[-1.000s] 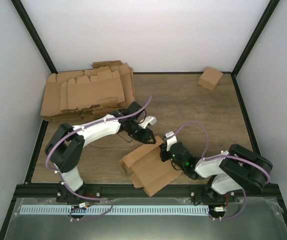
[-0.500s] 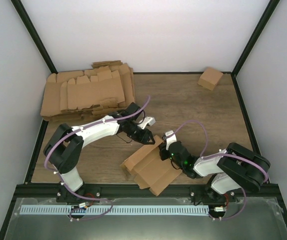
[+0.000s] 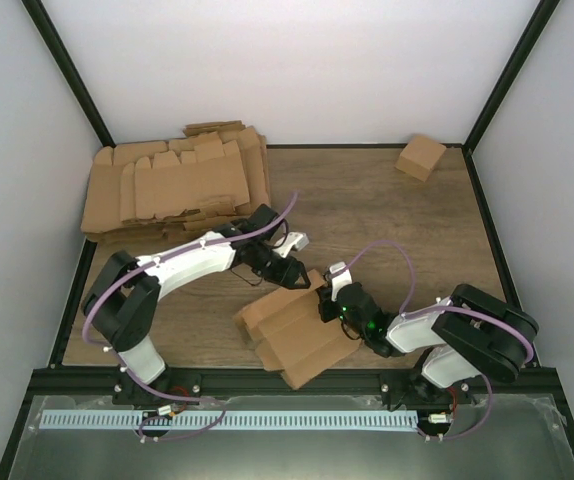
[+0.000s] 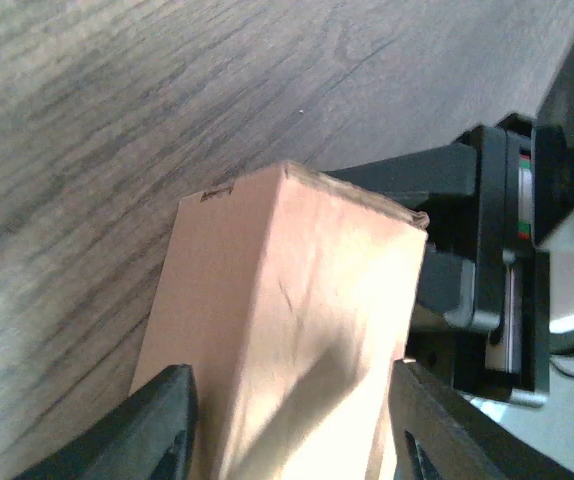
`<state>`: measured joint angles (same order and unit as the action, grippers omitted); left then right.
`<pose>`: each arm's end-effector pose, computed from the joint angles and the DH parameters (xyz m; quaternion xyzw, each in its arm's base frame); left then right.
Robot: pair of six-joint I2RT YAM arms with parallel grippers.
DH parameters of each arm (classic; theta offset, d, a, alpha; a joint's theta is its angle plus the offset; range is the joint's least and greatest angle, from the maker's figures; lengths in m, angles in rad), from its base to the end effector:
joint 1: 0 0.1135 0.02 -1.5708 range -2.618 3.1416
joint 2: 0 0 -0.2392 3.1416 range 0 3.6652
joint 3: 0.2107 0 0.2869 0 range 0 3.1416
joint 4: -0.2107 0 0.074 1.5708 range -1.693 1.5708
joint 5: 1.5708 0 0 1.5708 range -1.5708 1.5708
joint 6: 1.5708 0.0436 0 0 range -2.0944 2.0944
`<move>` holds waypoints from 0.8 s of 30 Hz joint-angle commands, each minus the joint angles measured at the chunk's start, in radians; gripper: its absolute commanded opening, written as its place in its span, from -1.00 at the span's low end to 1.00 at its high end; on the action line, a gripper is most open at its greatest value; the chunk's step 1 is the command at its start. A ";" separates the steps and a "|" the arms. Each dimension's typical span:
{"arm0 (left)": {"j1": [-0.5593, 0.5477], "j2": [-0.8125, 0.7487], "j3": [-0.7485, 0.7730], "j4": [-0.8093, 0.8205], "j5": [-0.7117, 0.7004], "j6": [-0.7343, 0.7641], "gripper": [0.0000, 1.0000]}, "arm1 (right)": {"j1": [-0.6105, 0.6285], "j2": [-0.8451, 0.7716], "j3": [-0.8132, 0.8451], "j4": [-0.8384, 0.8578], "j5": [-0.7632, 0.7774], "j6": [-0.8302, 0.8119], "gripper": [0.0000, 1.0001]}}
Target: Fold the paper box
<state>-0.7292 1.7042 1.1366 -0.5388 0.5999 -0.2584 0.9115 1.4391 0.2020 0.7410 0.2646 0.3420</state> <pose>0.2594 -0.2648 0.1520 0.2830 0.8882 -0.3574 0.0573 0.1556 0.1821 0.0499 -0.1744 0.8362 0.2058 0.4774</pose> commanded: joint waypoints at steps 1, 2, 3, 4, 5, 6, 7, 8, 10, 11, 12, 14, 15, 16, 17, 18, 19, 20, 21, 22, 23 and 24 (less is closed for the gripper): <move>-0.004 -0.081 0.018 -0.018 -0.059 0.003 0.20 | 0.000 -0.011 0.015 0.007 0.035 0.015 -0.80; -0.004 -0.097 0.024 -0.025 -0.075 0.001 0.26 | 0.000 -0.014 0.017 0.004 0.038 0.015 -0.84; -0.005 -0.117 0.031 -0.030 -0.090 0.000 0.30 | 0.000 -0.019 0.017 0.000 0.043 0.015 -0.88; -0.004 -0.137 0.038 -0.035 -0.110 -0.001 0.34 | 0.001 -0.023 0.020 -0.005 0.046 0.016 -0.92; -0.005 -0.159 0.045 -0.040 -0.133 -0.002 0.36 | 0.001 -0.027 0.021 -0.010 0.052 0.017 -0.97; -0.004 -0.179 0.050 -0.044 -0.155 -0.002 0.38 | 0.000 -0.033 0.024 -0.017 0.057 0.018 -0.98; -0.004 -0.203 0.053 -0.048 -0.183 -0.002 0.41 | 0.000 -0.038 0.026 -0.027 0.067 0.023 -0.99; -0.005 -0.226 0.055 -0.054 -0.213 -0.004 0.43 | 0.001 -0.046 0.030 -0.037 0.083 0.029 -0.99; -0.004 -0.273 0.058 -0.062 -0.276 -0.009 0.47 | 0.001 -0.060 0.035 -0.054 0.102 0.035 -0.99; -0.003 -0.296 0.057 -0.063 -0.303 -0.011 0.50 | 0.000 -0.069 0.039 -0.063 0.118 0.035 -0.99; -0.004 -0.319 0.057 -0.066 -0.335 -0.014 0.52 | 0.001 -0.077 0.043 -0.072 0.134 0.037 -0.99; -0.003 -0.362 0.056 -0.070 -0.397 -0.019 0.55 | -0.001 -0.089 0.057 -0.095 0.180 0.041 -0.99; -0.004 -0.383 0.053 -0.072 -0.425 -0.020 0.55 | -0.002 -0.090 0.068 -0.108 0.199 0.040 -0.99; -0.003 -0.403 0.049 -0.074 -0.466 -0.021 0.56 | -0.003 -0.090 0.083 -0.128 0.219 0.040 -0.99; -0.003 -0.428 0.045 -0.072 -0.497 -0.021 0.57 | -0.007 -0.085 0.102 -0.158 0.234 0.046 -0.99; -0.005 -0.453 0.034 -0.069 -0.523 -0.022 0.60 | -0.015 -0.078 0.123 -0.187 0.241 0.050 -0.99; -0.004 -0.477 0.023 -0.063 -0.548 -0.022 0.63 | -0.025 -0.072 0.143 -0.213 0.239 0.052 -0.99; -0.004 -0.511 0.012 -0.058 -0.570 -0.023 0.67 | -0.036 -0.068 0.161 -0.234 0.237 0.057 -0.99; -0.004 -0.535 0.002 -0.053 -0.587 -0.025 0.70 | -0.048 -0.067 0.173 -0.252 0.230 0.063 -0.99; -0.004 -0.558 -0.009 -0.048 -0.596 -0.027 0.73 | -0.061 -0.072 0.180 -0.264 0.216 0.072 -0.99; -0.004 -0.577 -0.018 -0.045 -0.600 -0.026 0.75 | -0.080 -0.079 0.186 -0.272 0.192 0.081 -0.99; -0.004 -0.593 -0.024 -0.044 -0.603 -0.028 0.76 | -0.096 -0.087 0.188 -0.281 0.169 0.091 -0.99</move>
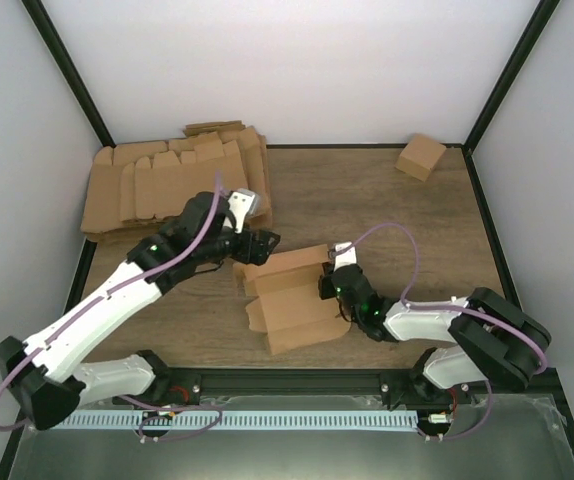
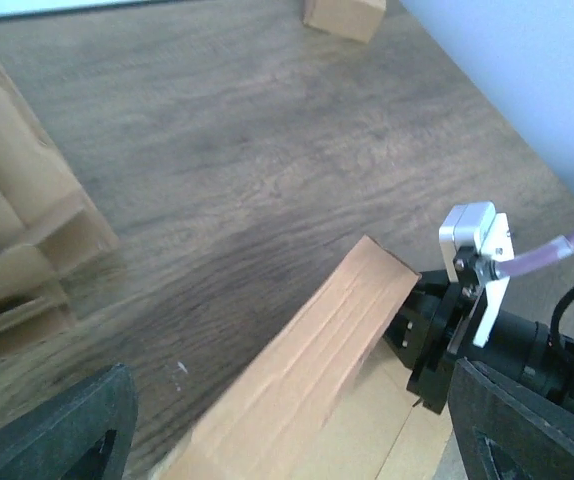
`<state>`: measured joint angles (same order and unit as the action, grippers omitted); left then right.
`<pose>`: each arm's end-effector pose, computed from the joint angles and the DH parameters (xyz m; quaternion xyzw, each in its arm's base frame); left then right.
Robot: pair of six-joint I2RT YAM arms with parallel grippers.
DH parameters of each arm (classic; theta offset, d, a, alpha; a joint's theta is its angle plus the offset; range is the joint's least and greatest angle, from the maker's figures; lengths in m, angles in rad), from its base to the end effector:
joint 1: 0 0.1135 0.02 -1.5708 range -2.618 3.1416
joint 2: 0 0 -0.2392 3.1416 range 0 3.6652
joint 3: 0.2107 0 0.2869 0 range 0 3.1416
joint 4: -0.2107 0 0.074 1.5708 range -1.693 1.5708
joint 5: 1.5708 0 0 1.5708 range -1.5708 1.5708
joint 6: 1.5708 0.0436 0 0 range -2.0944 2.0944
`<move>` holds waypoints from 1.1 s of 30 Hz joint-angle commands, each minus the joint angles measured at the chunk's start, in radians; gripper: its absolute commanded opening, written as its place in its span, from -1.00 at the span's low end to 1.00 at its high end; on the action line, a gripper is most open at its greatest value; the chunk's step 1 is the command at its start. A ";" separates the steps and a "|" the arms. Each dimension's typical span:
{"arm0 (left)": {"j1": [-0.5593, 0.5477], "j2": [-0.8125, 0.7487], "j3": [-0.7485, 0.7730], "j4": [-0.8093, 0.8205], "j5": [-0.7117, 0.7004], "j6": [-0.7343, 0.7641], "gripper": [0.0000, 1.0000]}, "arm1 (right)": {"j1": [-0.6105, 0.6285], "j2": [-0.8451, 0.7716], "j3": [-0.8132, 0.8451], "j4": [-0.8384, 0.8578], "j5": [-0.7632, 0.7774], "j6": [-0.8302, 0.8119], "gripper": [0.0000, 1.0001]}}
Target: Fold the paper box
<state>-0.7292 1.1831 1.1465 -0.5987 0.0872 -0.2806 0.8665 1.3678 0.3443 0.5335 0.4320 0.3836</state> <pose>0.2261 -0.2071 0.3150 0.2175 0.8650 -0.2519 0.3754 0.1882 0.1934 0.0860 -0.0932 0.8396 0.1450 0.5151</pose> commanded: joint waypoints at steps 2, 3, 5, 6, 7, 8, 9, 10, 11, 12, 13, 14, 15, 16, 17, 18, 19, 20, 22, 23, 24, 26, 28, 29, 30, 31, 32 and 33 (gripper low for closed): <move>-0.003 -0.095 -0.040 0.009 -0.103 -0.009 0.78 | -0.092 -0.035 0.052 -0.099 -0.042 0.082 -0.99; -0.005 -0.103 -0.041 0.005 -0.108 -0.012 0.78 | -0.107 -0.044 0.056 -0.111 -0.062 0.097 -0.99; -0.003 -0.120 -0.027 -0.017 -0.121 -0.031 0.84 | -0.131 -0.064 0.061 -0.130 -0.097 0.122 -0.99; -0.005 -0.126 -0.005 -0.042 -0.117 -0.046 0.93 | -0.140 -0.074 0.067 -0.146 -0.112 0.141 -0.99; -0.005 -0.133 0.019 -0.063 -0.107 -0.064 0.99 | -0.153 -0.085 0.068 -0.158 -0.131 0.161 -0.99; -0.005 -0.144 0.034 -0.073 -0.091 -0.083 1.00 | -0.165 -0.097 0.069 -0.167 -0.147 0.176 -0.99; -0.004 -0.161 0.041 -0.075 -0.072 -0.104 1.00 | -0.177 -0.112 0.067 -0.172 -0.156 0.190 -0.99; -0.004 -0.179 0.044 -0.075 -0.052 -0.124 1.00 | -0.184 -0.130 0.064 -0.178 -0.157 0.209 -0.99; -0.005 -0.197 0.043 -0.074 -0.040 -0.144 1.00 | -0.190 -0.147 0.060 -0.179 -0.155 0.225 -0.99; -0.005 -0.216 0.042 -0.075 -0.034 -0.165 1.00 | -0.197 -0.164 0.058 -0.184 -0.141 0.243 -0.99; -0.004 -0.235 0.036 -0.079 -0.040 -0.189 1.00 | -0.199 -0.180 0.060 -0.201 -0.120 0.276 -0.99; -0.005 -0.258 0.029 -0.083 -0.056 -0.224 1.00 | -0.199 -0.197 0.062 -0.219 -0.091 0.298 -0.99; -0.005 -0.283 0.012 -0.088 -0.098 -0.261 1.00 | -0.198 -0.211 0.070 -0.242 -0.061 0.318 -0.99; -0.004 -0.308 -0.010 -0.097 -0.140 -0.307 1.00 | -0.200 -0.226 0.078 -0.267 -0.035 0.340 -0.99; -0.004 -0.335 -0.039 -0.103 -0.166 -0.346 1.00 | -0.200 -0.234 0.085 -0.283 -0.020 0.348 -0.99; -0.005 -0.363 -0.068 -0.086 -0.167 -0.358 1.00 | -0.202 -0.245 0.088 -0.287 -0.015 0.347 -0.99; -0.005 -0.390 -0.097 -0.056 -0.141 -0.354 1.00 | -0.202 -0.252 0.091 -0.291 -0.017 0.348 -0.99; -0.005 -0.415 -0.126 -0.024 -0.106 -0.346 1.00 | -0.202 -0.259 0.094 -0.297 -0.021 0.353 -0.99; -0.005 -0.448 -0.166 0.023 -0.044 -0.342 1.00 | -0.202 -0.270 0.105 -0.333 -0.013 0.397 -0.99; -0.004 -0.454 -0.176 0.033 -0.023 -0.341 1.00 | -0.203 -0.275 0.111 -0.369 0.004 0.441 -0.99; -0.005 -0.451 -0.180 0.035 -0.007 -0.340 1.00 | -0.204 -0.277 0.120 -0.404 0.022 0.487 -0.99; -0.004 -0.440 -0.180 0.028 0.013 -0.331 1.00 | -0.204 -0.282 0.128 -0.429 0.026 0.501 -0.99; -0.005 -0.430 -0.183 0.027 0.037 -0.321 1.00 | -0.204 -0.293 0.121 -0.391 -0.009 0.471 -0.99; -0.005 -0.426 -0.192 0.032 0.050 -0.320 1.00 | -0.204 -0.297 0.118 -0.382 -0.019 0.468 -0.99; -0.004 -0.425 -0.204 0.041 0.060 -0.324 1.00 | -0.204 -0.298 0.116 -0.378 -0.024 0.467 -0.98; -0.005 -0.427 -0.221 0.054 0.073 -0.329 1.00 | -0.203 -0.299 0.117 -0.376 -0.029 0.467 -0.99; -0.005 -0.430 -0.235 0.070 0.082 -0.337 1.00 | -0.203 -0.297 0.120 -0.375 -0.034 0.464 -0.99; -0.005 -0.434 -0.252 0.085 0.093 -0.346 1.00 | -0.204 -0.296 0.123 -0.372 -0.040 0.456 -0.99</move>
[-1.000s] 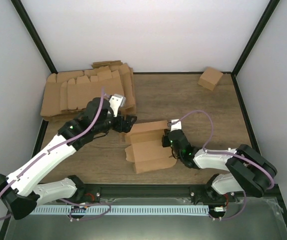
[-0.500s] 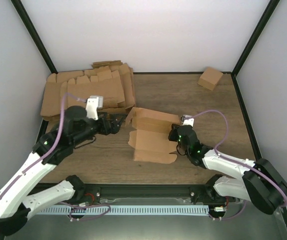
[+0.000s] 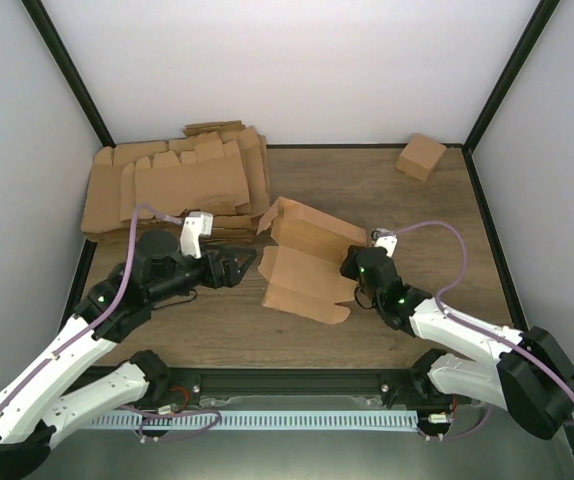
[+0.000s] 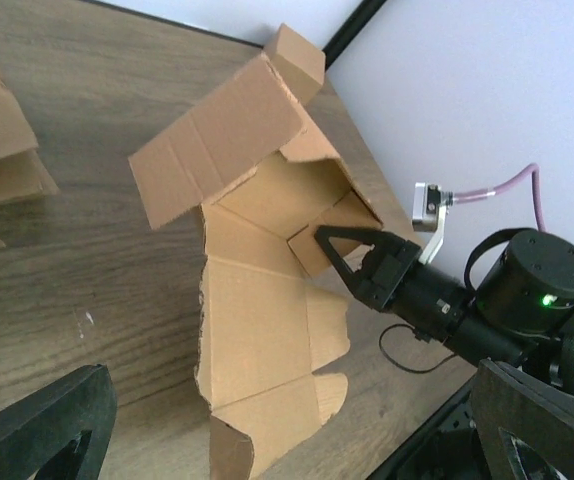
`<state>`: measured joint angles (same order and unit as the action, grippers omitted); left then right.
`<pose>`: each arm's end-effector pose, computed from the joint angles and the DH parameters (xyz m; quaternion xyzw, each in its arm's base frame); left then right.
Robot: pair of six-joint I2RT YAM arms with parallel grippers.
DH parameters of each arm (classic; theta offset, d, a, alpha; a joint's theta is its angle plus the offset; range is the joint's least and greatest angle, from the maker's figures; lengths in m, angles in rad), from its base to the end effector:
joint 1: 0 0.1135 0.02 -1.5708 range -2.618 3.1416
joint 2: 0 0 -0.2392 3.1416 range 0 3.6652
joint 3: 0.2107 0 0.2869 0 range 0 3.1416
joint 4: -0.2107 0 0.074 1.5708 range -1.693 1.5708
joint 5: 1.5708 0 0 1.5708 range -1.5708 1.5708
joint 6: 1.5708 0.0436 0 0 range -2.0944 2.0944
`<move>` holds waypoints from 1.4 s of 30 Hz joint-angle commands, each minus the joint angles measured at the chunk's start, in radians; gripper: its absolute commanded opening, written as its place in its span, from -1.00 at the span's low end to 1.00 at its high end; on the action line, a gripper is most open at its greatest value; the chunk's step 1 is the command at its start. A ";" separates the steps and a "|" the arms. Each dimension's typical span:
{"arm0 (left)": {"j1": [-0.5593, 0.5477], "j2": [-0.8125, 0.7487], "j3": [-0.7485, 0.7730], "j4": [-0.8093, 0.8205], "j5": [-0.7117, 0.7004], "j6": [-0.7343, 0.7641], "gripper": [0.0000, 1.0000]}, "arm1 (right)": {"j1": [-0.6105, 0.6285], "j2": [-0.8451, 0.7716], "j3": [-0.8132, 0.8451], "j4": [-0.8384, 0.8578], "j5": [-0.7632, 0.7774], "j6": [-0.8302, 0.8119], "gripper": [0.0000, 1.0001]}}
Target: Fold the paper box
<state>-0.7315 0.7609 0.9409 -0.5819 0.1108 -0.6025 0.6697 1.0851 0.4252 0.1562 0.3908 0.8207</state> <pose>0.1605 -0.1506 0.3418 0.0842 0.8290 -0.3771 0.4043 0.2196 0.1526 0.1453 0.1622 0.8348 0.2155 0.4800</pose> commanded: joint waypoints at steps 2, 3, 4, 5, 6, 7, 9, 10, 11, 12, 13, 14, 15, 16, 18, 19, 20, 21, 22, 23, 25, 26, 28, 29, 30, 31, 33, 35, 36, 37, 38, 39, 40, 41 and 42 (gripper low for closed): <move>-0.003 -0.018 -0.067 0.089 0.075 -0.032 1.00 | -0.007 -0.010 0.045 0.006 -0.006 0.014 -0.99; -0.002 -0.019 -0.074 0.093 0.076 -0.034 1.00 | -0.007 -0.009 0.046 0.008 -0.010 0.011 -0.99; -0.003 -0.020 -0.077 0.095 0.078 -0.034 1.00 | -0.006 -0.009 0.046 0.007 -0.009 0.013 -0.99; -0.002 -0.020 -0.080 0.097 0.082 -0.034 1.00 | -0.007 -0.009 0.046 0.005 -0.003 0.018 -0.99; -0.003 -0.019 -0.081 0.101 0.089 -0.034 1.00 | -0.007 -0.009 0.045 0.003 0.002 0.020 -0.99; -0.003 -0.020 -0.086 0.107 0.097 -0.034 1.00 | -0.007 -0.010 0.044 0.002 0.006 0.021 -0.99; -0.002 -0.020 -0.094 0.127 0.120 -0.037 1.00 | -0.007 -0.010 0.043 0.006 0.011 0.021 -0.99; -0.002 -0.020 -0.101 0.139 0.131 -0.040 1.00 | -0.007 -0.012 0.042 0.008 0.012 0.022 -0.99; -0.002 -0.021 -0.108 0.152 0.141 -0.047 1.00 | -0.007 -0.011 0.041 0.009 0.013 0.022 -0.99; -0.003 -0.022 -0.119 0.166 0.150 -0.055 1.00 | -0.007 -0.012 0.041 0.010 0.013 0.023 -0.99; -0.004 -0.023 -0.129 0.181 0.158 -0.065 1.00 | -0.007 -0.012 0.043 0.010 0.013 0.026 -0.99; -0.004 -0.025 -0.144 0.196 0.168 -0.077 1.00 | -0.007 -0.012 0.044 0.010 0.013 0.028 -0.99; -0.003 -0.028 -0.155 0.214 0.178 -0.084 1.00 | -0.007 -0.012 0.044 0.009 0.013 0.030 -0.99; -0.003 -0.032 -0.167 0.232 0.188 -0.088 1.00 | -0.007 -0.013 0.044 0.008 0.013 0.031 -0.99; -0.006 -0.045 -0.194 0.269 0.198 -0.090 1.00 | -0.007 -0.012 0.045 0.007 0.013 0.038 -0.99; -0.006 -0.053 -0.204 0.283 0.199 -0.111 1.00 | -0.007 -0.012 0.044 0.006 0.012 0.040 -0.99; -0.006 -0.059 -0.214 0.295 0.198 -0.123 1.00 | -0.007 -0.013 0.042 0.009 0.009 0.042 -0.99; -0.006 -0.063 -0.224 0.309 0.199 -0.132 1.00 | -0.007 -0.013 0.041 0.009 0.007 0.047 -0.99; -0.006 -0.065 -0.233 0.318 0.200 -0.144 1.00 | -0.006 -0.014 0.041 0.011 0.005 0.051 -0.99; -0.007 -0.063 -0.240 0.325 0.202 -0.153 1.00 | -0.007 -0.014 0.041 0.012 0.002 0.054 -0.99; -0.008 -0.060 -0.254 0.338 0.208 -0.170 1.00 | -0.007 -0.013 0.039 0.015 -0.002 0.061 -0.99; -0.010 -0.060 -0.260 0.340 0.208 -0.177 1.00 | -0.007 -0.014 0.038 0.018 -0.004 0.064 -0.99; -0.014 -0.063 -0.269 0.347 0.205 -0.186 1.00 | -0.007 -0.012 0.038 0.020 -0.006 0.067 -0.99; -0.015 -0.065 -0.272 0.349 0.203 -0.187 1.00 | -0.007 -0.011 0.039 0.022 -0.008 0.070 -0.99; -0.017 -0.069 -0.275 0.350 0.200 -0.187 1.00 | -0.007 -0.010 0.038 0.023 -0.009 0.069 -0.99; -0.016 -0.074 -0.276 0.350 0.197 -0.187 1.00 | -0.007 -0.009 0.039 0.022 -0.010 0.071 -0.99; -0.017 -0.080 -0.281 0.350 0.193 -0.186 1.00 | -0.007 -0.007 0.038 0.022 -0.011 0.074 -0.99; -0.018 -0.088 -0.289 0.352 0.191 -0.184 1.00 | -0.007 -0.008 0.039 0.020 -0.012 0.076 -0.99; -0.018 -0.093 -0.294 0.353 0.190 -0.187 1.00 | -0.007 -0.009 0.037 0.020 -0.013 0.078 -0.99; -0.019 -0.094 -0.302 0.355 0.190 -0.187 1.00 | -0.007 -0.008 0.037 0.019 -0.013 0.078 -0.99; -0.017 -0.098 -0.312 0.358 0.191 -0.189 1.00 | -0.007 -0.009 0.037 0.019 -0.013 0.079 -0.99; -0.018 -0.099 -0.323 0.365 0.194 -0.191 1.00 | -0.007 -0.007 0.035 0.019 -0.015 0.082 -0.99; -0.019 -0.100 -0.332 0.372 0.196 -0.194 1.00 | -0.007 -0.007 0.036 0.019 -0.017 0.084 -0.99; -0.020 -0.099 -0.344 0.381 0.199 -0.199 1.00 | -0.007 -0.007 0.035 0.020 -0.019 0.087 -0.99; -0.020 -0.098 -0.355 0.394 0.201 -0.202 1.00 | -0.007 -0.008 0.034 0.022 -0.022 0.092 -0.99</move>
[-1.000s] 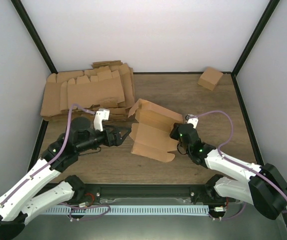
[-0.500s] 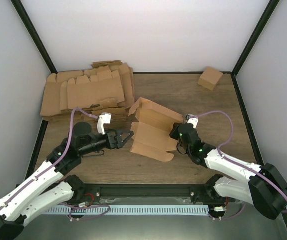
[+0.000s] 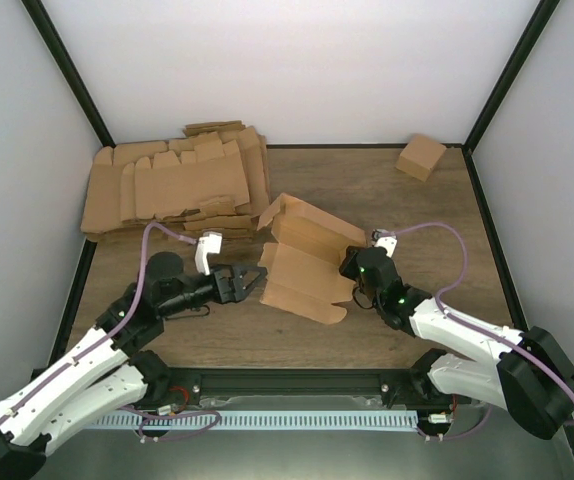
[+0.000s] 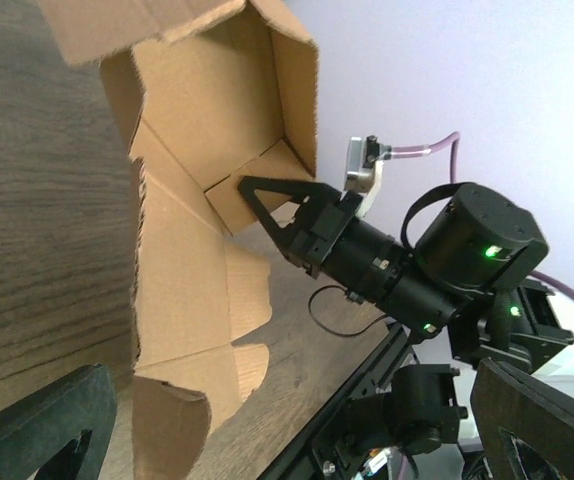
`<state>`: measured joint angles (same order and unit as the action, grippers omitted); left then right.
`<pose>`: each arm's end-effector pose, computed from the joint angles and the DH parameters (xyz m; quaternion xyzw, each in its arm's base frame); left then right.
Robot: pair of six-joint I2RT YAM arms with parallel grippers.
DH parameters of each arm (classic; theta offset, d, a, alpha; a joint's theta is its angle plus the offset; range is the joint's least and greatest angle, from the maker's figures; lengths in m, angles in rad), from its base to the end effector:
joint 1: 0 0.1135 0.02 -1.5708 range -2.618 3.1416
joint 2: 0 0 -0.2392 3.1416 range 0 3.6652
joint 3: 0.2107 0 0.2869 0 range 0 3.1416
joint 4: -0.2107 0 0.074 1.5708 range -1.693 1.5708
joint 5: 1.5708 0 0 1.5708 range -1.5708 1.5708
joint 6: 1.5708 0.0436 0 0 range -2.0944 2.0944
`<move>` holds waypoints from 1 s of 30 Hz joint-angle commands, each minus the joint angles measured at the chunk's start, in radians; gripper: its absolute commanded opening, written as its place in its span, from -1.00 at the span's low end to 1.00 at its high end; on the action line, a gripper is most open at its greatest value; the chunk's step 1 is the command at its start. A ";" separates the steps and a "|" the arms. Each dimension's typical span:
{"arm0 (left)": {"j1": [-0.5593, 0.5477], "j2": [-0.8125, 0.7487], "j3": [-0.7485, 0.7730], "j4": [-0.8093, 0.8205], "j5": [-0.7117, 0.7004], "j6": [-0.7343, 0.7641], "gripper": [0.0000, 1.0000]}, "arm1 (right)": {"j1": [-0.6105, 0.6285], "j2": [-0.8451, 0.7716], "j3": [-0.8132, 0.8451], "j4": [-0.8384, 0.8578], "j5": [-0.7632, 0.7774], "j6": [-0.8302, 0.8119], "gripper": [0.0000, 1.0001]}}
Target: Fold the paper box
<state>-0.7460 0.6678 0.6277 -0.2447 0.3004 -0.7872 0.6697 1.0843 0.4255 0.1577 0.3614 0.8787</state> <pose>0.1572 -0.1628 0.2778 0.0734 0.7930 -0.4975 0.3439 0.2192 0.1539 0.1455 0.1794 0.8322 0.2400 0.4666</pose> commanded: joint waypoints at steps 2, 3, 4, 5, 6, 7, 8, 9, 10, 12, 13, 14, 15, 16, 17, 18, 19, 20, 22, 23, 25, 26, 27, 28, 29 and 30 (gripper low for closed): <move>-0.011 0.003 -0.061 0.083 0.014 -0.028 1.00 | -0.006 -0.004 0.029 0.031 -0.001 0.041 -0.99; -0.013 0.008 -0.066 0.095 0.014 -0.032 1.00 | -0.007 -0.003 0.029 0.035 -0.006 0.045 -0.99; -0.014 0.015 -0.070 0.104 0.013 -0.039 1.00 | -0.007 -0.001 0.028 0.040 -0.011 0.047 -0.99; -0.015 0.024 -0.070 0.108 0.011 -0.042 1.00 | -0.007 0.001 0.027 0.045 -0.015 0.052 -0.99; -0.016 0.033 -0.067 0.111 0.012 -0.044 0.98 | -0.007 0.004 0.026 0.048 -0.018 0.054 -0.99; -0.017 0.043 -0.064 0.112 0.013 -0.045 0.91 | -0.007 0.007 0.027 0.050 -0.021 0.056 -0.99; -0.019 0.051 -0.062 0.114 0.014 -0.046 0.82 | -0.007 0.011 0.028 0.051 -0.026 0.058 -0.99; -0.021 0.059 -0.058 0.116 0.013 -0.046 0.72 | -0.007 0.013 0.028 0.051 -0.030 0.059 -0.99; -0.022 0.064 -0.057 0.118 0.011 -0.047 0.65 | -0.007 0.014 0.028 0.051 -0.032 0.060 -0.99; -0.027 0.070 -0.055 0.119 -0.002 -0.048 0.57 | -0.007 0.014 0.028 0.050 -0.035 0.058 -0.99; -0.028 0.075 -0.053 0.119 -0.012 -0.048 0.54 | -0.007 0.013 0.026 0.052 -0.035 0.055 -0.99; -0.030 0.079 -0.051 0.119 -0.023 -0.047 0.50 | -0.007 0.012 0.021 0.055 -0.036 0.053 -0.99; -0.031 0.087 -0.049 0.118 -0.035 -0.044 0.48 | -0.007 0.011 0.020 0.056 -0.035 0.053 -0.99; -0.031 0.095 -0.039 0.112 -0.048 -0.040 0.44 | -0.007 0.012 0.015 0.059 -0.036 0.054 -0.99; -0.031 0.100 -0.028 0.105 -0.061 -0.035 0.41 | -0.007 0.011 0.012 0.060 -0.037 0.053 -0.99; -0.031 0.115 -0.020 0.100 -0.072 -0.029 0.37 | -0.007 0.010 0.011 0.060 -0.039 0.054 -0.99; -0.031 0.138 -0.012 0.095 -0.082 -0.023 0.34 | -0.007 0.008 0.009 0.060 -0.041 0.054 -0.99; -0.032 0.148 -0.004 0.088 -0.097 -0.020 0.31 | -0.007 0.005 0.008 0.062 -0.042 0.054 -0.99; -0.031 0.168 0.004 0.079 -0.124 -0.020 0.28 | -0.007 -0.002 0.005 0.062 -0.045 0.052 -0.99; -0.031 0.176 0.006 0.079 -0.132 -0.022 0.24 | -0.007 -0.004 0.003 0.061 -0.044 0.050 -0.99; -0.032 0.190 0.008 0.084 -0.143 -0.025 0.17 | -0.007 -0.010 0.002 0.062 -0.045 0.049 -0.99; -0.031 0.194 0.007 0.087 -0.148 -0.027 0.13 | -0.007 -0.012 0.003 0.062 -0.045 0.049 -0.99; -0.031 0.199 0.007 0.091 -0.152 -0.029 0.07 | -0.007 -0.012 0.003 0.062 -0.048 0.049 -0.99; -0.031 0.202 0.007 0.093 -0.158 -0.031 -0.01 | -0.007 -0.013 0.002 0.063 -0.051 0.049 -0.99; -0.031 0.205 0.007 0.095 -0.162 -0.030 -0.08 | -0.007 -0.012 0.002 0.064 -0.055 0.049 -0.99; -0.030 0.208 0.008 0.098 -0.164 -0.027 -0.18 | -0.007 -0.011 0.000 0.066 -0.059 0.051 -0.99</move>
<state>-0.7731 0.8692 0.6098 -0.1665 0.1722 -0.8238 0.6697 1.0904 0.4225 0.1955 0.3042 0.9146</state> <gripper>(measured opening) 0.473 0.043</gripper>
